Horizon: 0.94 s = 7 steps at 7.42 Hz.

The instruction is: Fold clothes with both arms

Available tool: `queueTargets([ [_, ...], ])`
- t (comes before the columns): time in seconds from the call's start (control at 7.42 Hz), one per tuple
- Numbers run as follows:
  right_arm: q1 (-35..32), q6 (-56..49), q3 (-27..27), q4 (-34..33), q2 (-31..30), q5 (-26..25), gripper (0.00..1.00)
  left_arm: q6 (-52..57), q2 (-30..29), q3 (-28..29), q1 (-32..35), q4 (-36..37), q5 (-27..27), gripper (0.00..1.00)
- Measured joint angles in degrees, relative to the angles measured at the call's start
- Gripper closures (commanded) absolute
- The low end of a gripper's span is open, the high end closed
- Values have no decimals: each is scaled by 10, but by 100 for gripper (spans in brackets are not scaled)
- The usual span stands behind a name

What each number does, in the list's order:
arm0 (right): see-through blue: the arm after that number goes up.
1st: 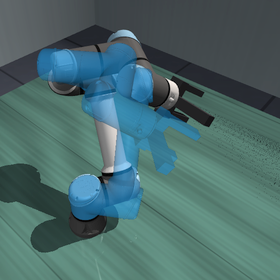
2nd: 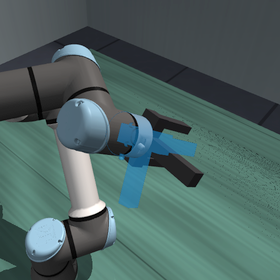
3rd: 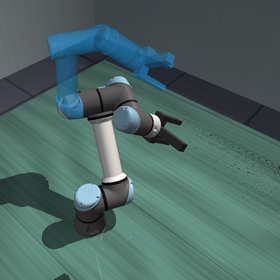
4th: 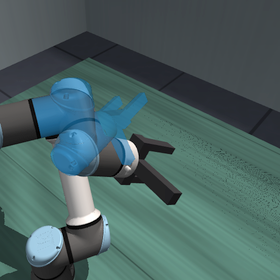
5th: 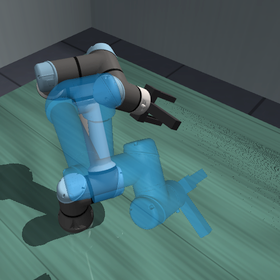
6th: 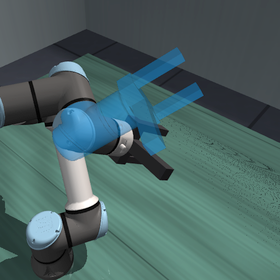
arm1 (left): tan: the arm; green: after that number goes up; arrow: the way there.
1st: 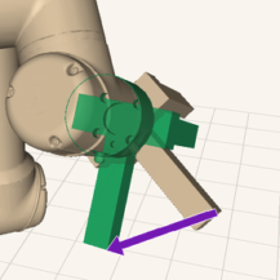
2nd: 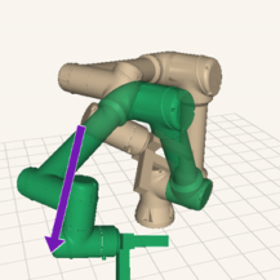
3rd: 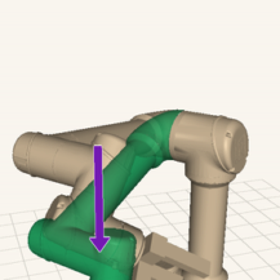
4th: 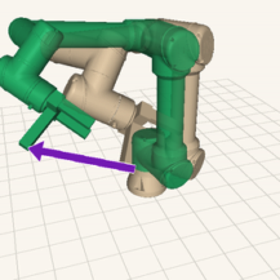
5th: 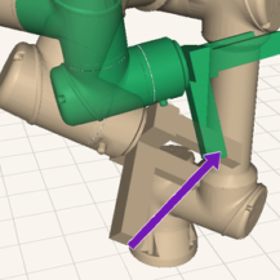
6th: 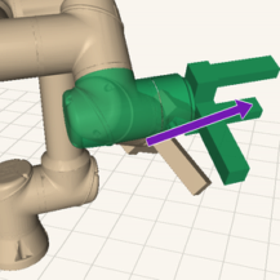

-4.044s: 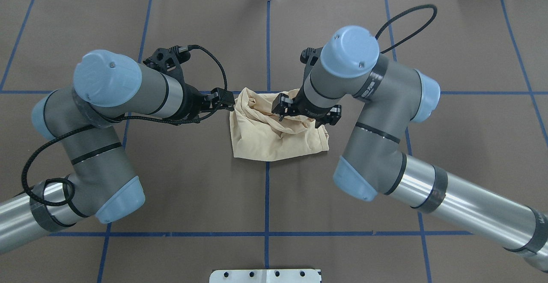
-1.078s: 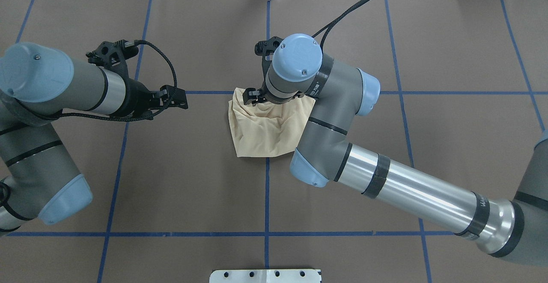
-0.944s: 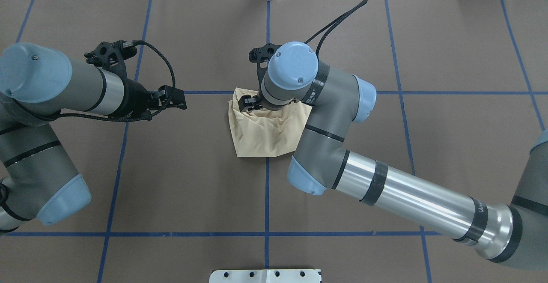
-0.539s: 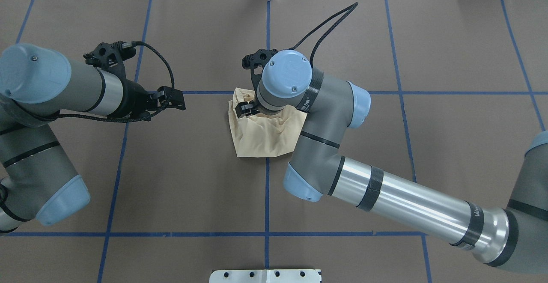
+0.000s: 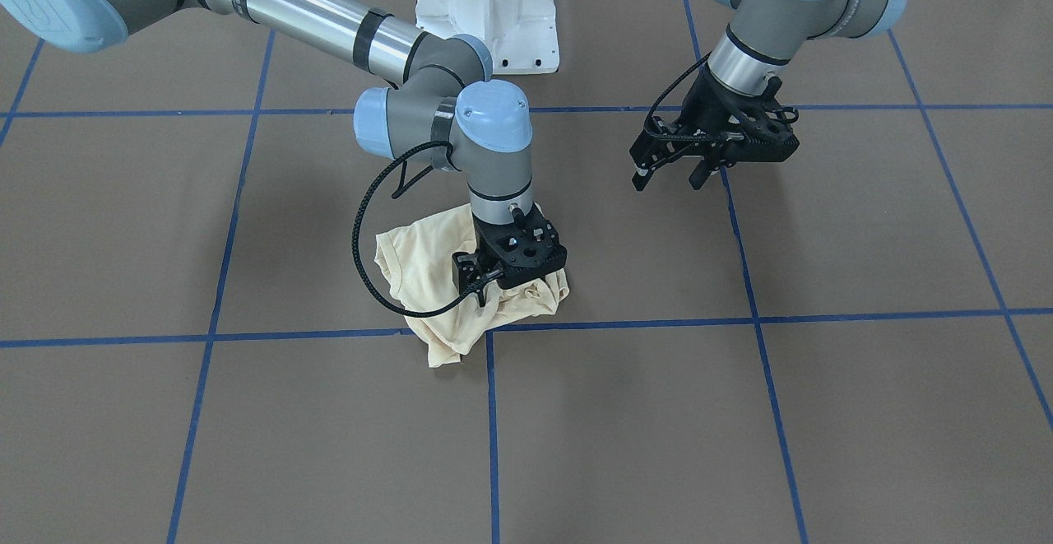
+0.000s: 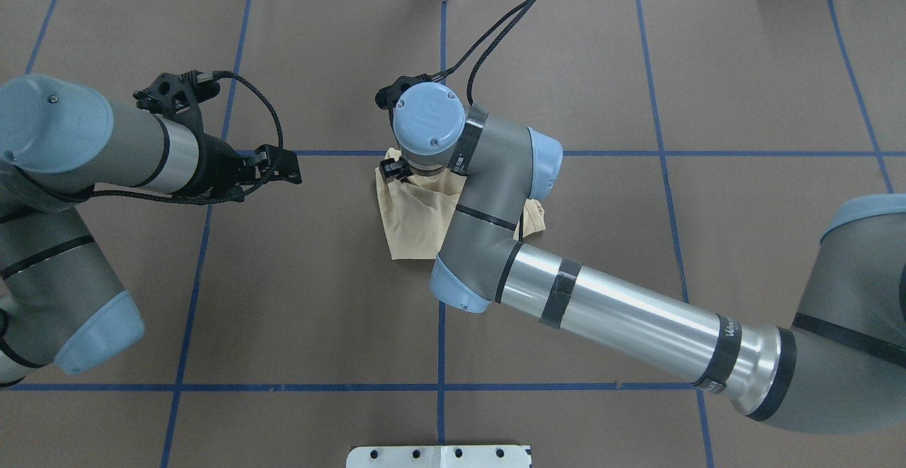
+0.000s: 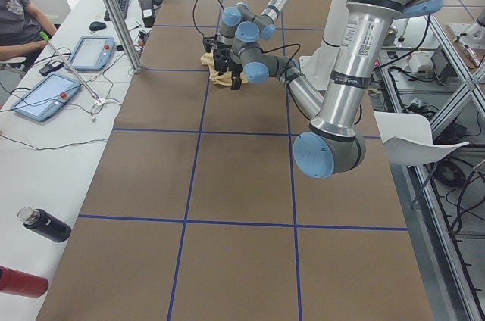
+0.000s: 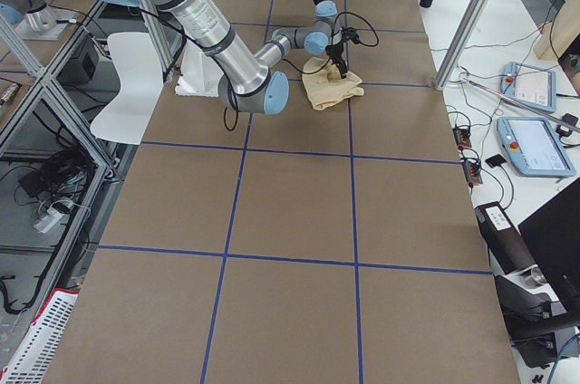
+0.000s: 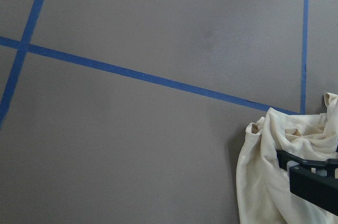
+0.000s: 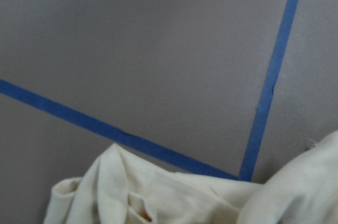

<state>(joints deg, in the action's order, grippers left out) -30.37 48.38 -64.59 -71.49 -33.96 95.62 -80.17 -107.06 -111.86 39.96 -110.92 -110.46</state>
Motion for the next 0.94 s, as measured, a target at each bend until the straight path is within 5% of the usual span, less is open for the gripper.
queueTargets([
  [0.54,-13,0,76,42,22,-4,1,5,0,-1,12,1,-1,1],
  [0.94,-40,4,58,33,30,37,1,56,34,-28,44,1,-24,1],
])
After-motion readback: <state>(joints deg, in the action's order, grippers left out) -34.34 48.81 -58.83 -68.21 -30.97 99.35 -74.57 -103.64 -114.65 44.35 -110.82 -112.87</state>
